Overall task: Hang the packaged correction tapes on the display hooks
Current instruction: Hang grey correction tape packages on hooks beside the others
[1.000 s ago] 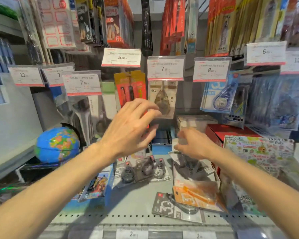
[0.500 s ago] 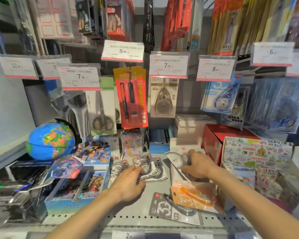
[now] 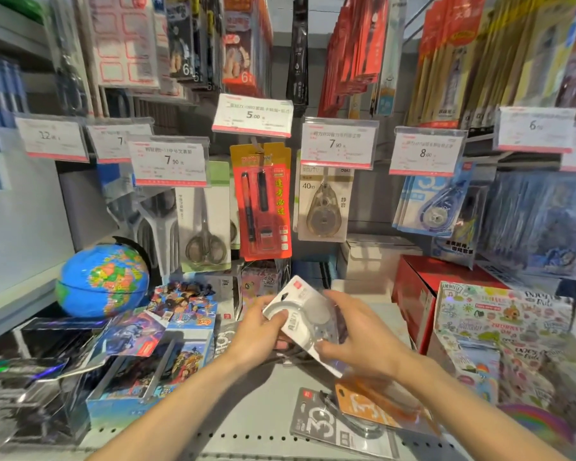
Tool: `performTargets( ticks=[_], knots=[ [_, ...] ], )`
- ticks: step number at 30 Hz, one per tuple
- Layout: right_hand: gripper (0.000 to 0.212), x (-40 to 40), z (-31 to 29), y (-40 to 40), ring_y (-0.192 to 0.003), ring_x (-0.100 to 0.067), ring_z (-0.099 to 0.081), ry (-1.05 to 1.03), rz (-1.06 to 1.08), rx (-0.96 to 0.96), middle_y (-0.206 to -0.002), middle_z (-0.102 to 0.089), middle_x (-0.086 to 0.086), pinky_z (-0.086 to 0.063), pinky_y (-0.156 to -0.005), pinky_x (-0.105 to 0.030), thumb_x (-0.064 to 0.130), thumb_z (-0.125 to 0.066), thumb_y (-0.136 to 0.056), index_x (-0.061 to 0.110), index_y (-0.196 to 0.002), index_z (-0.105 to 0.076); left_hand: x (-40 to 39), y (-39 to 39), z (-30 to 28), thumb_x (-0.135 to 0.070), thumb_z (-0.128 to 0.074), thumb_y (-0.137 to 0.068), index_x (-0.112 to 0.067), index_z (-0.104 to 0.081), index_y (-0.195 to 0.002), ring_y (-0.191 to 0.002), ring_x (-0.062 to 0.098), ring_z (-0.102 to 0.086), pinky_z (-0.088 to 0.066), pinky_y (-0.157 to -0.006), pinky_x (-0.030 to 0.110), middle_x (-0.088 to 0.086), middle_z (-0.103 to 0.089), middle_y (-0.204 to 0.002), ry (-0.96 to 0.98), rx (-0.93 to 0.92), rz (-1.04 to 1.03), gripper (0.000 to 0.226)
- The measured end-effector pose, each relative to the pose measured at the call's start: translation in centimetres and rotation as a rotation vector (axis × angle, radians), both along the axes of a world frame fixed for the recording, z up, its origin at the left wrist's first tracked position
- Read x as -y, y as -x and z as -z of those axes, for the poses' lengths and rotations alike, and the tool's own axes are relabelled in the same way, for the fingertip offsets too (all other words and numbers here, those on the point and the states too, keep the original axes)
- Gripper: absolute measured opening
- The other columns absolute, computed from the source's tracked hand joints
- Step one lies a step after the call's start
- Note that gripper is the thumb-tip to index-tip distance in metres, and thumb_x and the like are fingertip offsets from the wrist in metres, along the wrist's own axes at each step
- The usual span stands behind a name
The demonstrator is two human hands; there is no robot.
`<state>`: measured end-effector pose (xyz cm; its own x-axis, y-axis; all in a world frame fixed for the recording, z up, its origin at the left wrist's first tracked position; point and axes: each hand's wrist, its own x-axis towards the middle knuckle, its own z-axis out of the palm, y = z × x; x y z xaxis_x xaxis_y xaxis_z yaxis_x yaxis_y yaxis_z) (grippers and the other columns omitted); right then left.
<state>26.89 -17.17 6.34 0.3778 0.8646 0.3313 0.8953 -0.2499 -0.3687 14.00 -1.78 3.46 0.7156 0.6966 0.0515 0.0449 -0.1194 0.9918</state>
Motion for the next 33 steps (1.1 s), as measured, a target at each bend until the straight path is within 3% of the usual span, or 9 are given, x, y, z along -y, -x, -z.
performTargets(
  ticks=[5, 9, 17, 21, 27, 33],
  knots=[
    [0.083, -1.4, 1.3, 0.9, -0.124, -0.01, -0.038, -0.017, -0.054, 0.036, -0.131, -0.042, 0.01, -0.035, -0.106, -0.027, 0.057, -0.069, -0.075, 0.032, -0.145, -0.032, -1.2, 1.8, -0.5, -0.003, -0.055, -0.101, -0.012, -0.058, -0.121, -0.076, 0.01, -0.076, -0.06, -0.06, 0.024, 0.007, -0.076, -0.1, 0.008, 0.071, -0.031, 0.022],
    [0.098, -2.3, 1.5, 1.7, -0.129, -0.002, -0.033, -0.027, -0.075, 0.014, -0.14, -0.029, 0.013, -0.032, -0.11, -0.023, 0.067, -0.067, -0.073, 0.029, -0.151, -0.022, -2.0, 2.9, -1.0, -0.003, -0.054, -0.101, -0.017, -0.058, -0.119, -0.078, 0.011, -0.076, -0.058, -0.059, 0.023, 0.006, -0.077, -0.1, 0.004, 0.101, -0.005, 0.023],
    [0.092, -2.6, 0.6, 2.0, -0.123, -0.001, -0.039, -0.04, -0.03, 0.019, -0.137, -0.034, 0.018, -0.037, -0.101, -0.022, 0.057, -0.068, -0.073, 0.033, -0.149, -0.021, -2.7, 3.1, -1.7, -0.008, -0.057, -0.101, -0.019, -0.059, -0.122, -0.078, 0.01, -0.076, -0.058, -0.06, 0.023, 0.006, -0.078, -0.101, -0.028, 0.092, 0.067, 0.024],
    [0.089, -2.0, 0.6, 1.5, -0.125, -0.002, -0.041, -0.068, -0.003, 0.046, -0.135, -0.033, 0.02, -0.041, -0.103, -0.028, 0.06, -0.068, -0.071, 0.037, -0.145, -0.023, -2.2, 2.6, -2.2, -0.007, -0.057, -0.101, -0.017, -0.059, -0.123, -0.078, 0.01, -0.076, -0.059, -0.06, 0.023, 0.007, -0.077, -0.102, -0.042, 0.123, 0.094, 0.025],
    [0.088, 0.1, -0.7, 1.1, -0.126, 0.001, -0.04, -0.157, 0.048, 0.11, -0.138, -0.034, 0.019, -0.039, -0.103, -0.023, 0.06, -0.069, -0.072, 0.037, -0.144, -0.025, -1.0, 1.8, -4.2, -0.006, -0.056, -0.101, -0.017, -0.059, -0.121, -0.084, 0.008, -0.076, -0.06, -0.061, 0.022, 0.001, -0.074, -0.107, -0.14, 0.199, 0.181, 0.024],
    [0.089, 3.2, -3.1, -0.6, -0.126, -0.002, -0.042, -0.194, 0.086, 0.201, -0.139, -0.036, 0.018, -0.042, -0.102, -0.029, 0.064, -0.069, -0.071, 0.04, -0.144, -0.024, 1.5, -0.2, -6.5, -0.007, -0.058, -0.1, -0.021, -0.059, -0.12, -0.082, 0.01, -0.076, -0.062, -0.064, 0.028, 0.0, -0.075, -0.105, -0.209, 0.249, 0.196, 0.025]
  ],
)
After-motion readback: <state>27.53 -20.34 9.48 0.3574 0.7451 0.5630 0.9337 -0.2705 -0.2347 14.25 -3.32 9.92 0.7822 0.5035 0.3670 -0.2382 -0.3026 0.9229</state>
